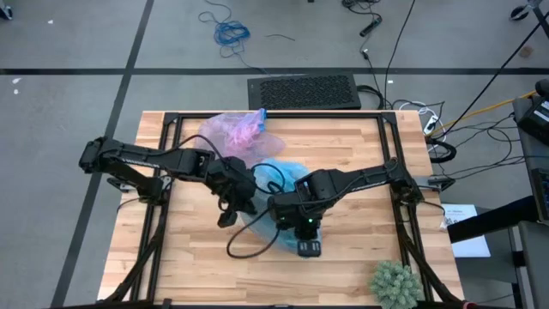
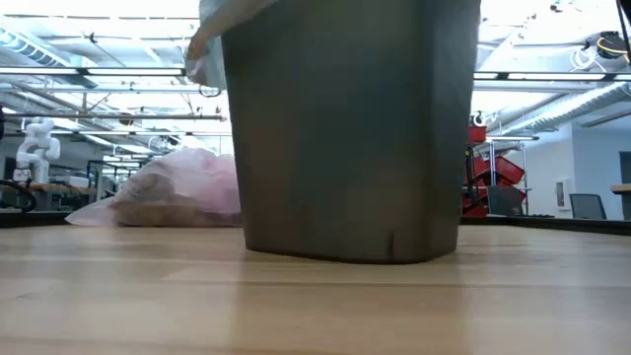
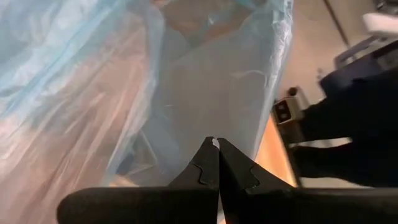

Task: Place trash/remove bag and relplace
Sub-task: Insert the new trash bag into the trash bin

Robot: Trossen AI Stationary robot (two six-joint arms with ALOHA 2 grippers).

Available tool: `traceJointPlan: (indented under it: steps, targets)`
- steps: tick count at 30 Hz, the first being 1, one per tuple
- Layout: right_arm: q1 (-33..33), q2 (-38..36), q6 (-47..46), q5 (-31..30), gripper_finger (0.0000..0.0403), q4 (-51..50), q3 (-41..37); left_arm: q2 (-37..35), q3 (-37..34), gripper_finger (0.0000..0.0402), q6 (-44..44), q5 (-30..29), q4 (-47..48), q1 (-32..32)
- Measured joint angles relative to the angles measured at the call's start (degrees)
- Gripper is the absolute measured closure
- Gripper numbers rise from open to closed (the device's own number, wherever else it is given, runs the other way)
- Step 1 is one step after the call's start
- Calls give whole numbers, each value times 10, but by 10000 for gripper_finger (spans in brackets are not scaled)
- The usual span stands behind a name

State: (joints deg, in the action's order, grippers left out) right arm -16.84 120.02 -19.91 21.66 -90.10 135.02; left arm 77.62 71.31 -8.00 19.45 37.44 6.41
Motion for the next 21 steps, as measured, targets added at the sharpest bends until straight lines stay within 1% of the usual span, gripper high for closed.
traceJointPlan:
  steps: [4,7,12,15,19,21]
  targets:
    - [-8,-21,11,27,403,-1,0,0,0,402,-36,3,-27,21]
    - [-11,-38,10,26,403,0,0,0,0,402,-63,3,-51,33]
    - [-13,-67,-9,19,403,0,0,0,0,402,-82,0,-83,44]
    - [-13,-81,-24,-12,403,0,0,0,0,402,-82,-14,-103,44]
    - [-13,-94,-75,-85,403,5,0,0,0,402,-71,-53,-122,35]
    - [-13,-94,-104,-118,400,7,0,0,0,402,-45,-70,-115,30]
